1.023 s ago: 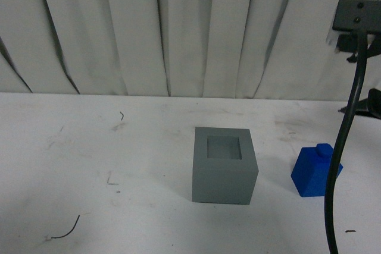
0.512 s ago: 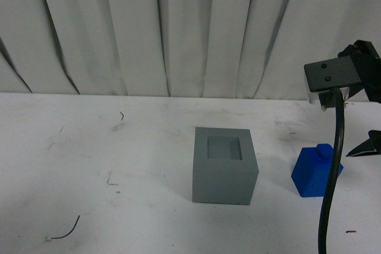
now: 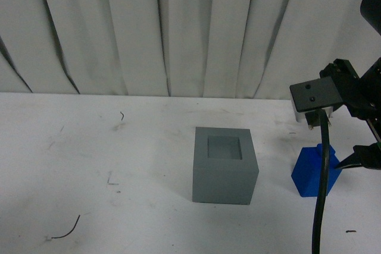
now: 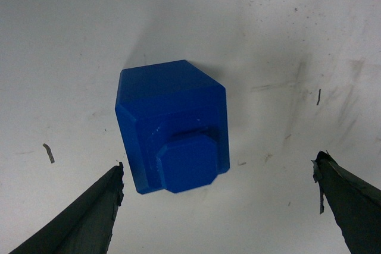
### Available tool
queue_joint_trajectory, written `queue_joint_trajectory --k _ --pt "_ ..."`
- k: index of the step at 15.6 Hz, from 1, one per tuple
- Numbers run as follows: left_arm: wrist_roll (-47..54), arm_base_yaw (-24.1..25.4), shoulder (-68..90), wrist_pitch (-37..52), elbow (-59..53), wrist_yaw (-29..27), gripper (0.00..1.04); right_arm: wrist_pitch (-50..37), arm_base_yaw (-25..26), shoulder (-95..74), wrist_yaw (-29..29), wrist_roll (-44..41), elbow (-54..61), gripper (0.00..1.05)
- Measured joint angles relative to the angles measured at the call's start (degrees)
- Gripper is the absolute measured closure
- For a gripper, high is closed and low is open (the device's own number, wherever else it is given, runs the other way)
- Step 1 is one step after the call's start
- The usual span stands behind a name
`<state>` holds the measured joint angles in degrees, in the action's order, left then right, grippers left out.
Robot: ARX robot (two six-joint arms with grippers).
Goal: Insert blue part into gray base
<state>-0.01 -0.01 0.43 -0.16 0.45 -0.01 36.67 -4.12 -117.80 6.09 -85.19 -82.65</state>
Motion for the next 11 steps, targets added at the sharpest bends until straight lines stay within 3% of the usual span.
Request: queue_joint_trajectory --k 8,11 --pt "0.0 0.0 0.0 0.0 0.0 0.0 0.07 -4.3 -0.8 -4.4 3.7 1.0 2.7 0.07" --pt "0.0 0.0 0.0 0.0 0.0 0.0 0.07 -4.9 -0.3 -4.4 4.3 1.1 2.9 0.29"
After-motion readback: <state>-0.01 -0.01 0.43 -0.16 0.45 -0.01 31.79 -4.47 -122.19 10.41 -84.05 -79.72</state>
